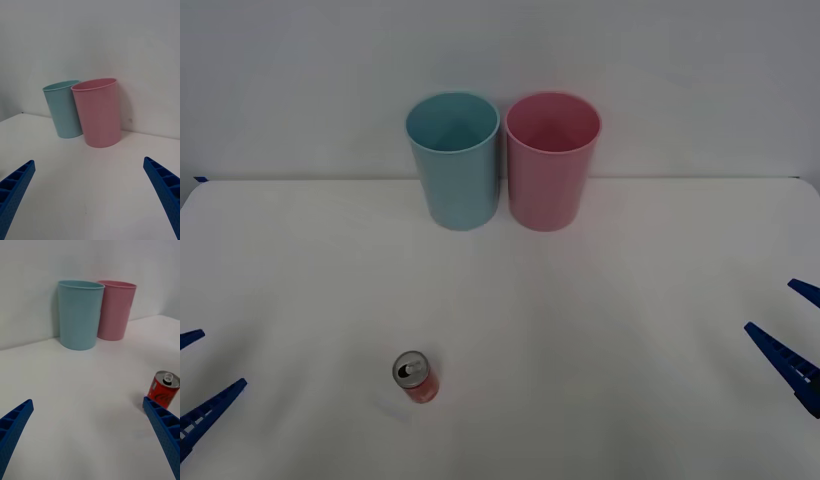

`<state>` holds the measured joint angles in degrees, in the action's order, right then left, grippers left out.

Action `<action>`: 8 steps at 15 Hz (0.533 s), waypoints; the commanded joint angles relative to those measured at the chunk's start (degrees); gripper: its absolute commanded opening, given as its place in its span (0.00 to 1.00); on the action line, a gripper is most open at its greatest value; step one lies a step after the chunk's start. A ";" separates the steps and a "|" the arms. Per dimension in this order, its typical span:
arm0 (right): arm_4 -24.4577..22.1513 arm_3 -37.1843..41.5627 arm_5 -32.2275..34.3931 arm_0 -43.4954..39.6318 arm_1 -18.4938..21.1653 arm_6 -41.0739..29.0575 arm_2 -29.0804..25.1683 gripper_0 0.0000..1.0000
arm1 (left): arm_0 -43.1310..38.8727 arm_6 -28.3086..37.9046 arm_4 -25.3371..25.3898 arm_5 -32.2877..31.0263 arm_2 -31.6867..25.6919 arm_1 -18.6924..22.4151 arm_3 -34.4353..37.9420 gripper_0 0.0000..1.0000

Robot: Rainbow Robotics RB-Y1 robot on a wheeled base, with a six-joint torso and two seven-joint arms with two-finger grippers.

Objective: Grasp the object on the table and drop it into the matching bin: aluminum can to the light blue bin, PET bottle to the pink bin.

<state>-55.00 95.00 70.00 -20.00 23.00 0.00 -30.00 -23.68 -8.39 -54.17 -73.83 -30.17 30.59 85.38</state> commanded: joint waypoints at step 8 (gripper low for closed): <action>0.00 0.00 0.00 0.00 0.00 0.00 0.00 1.00 | 2.68 -12.09 0.47 -4.66 9.87 5.98 -9.88 1.00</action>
<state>-55.00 95.00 70.00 -20.00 23.00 0.00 -30.00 -21.02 -19.90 -53.60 -78.46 -21.19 36.61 75.51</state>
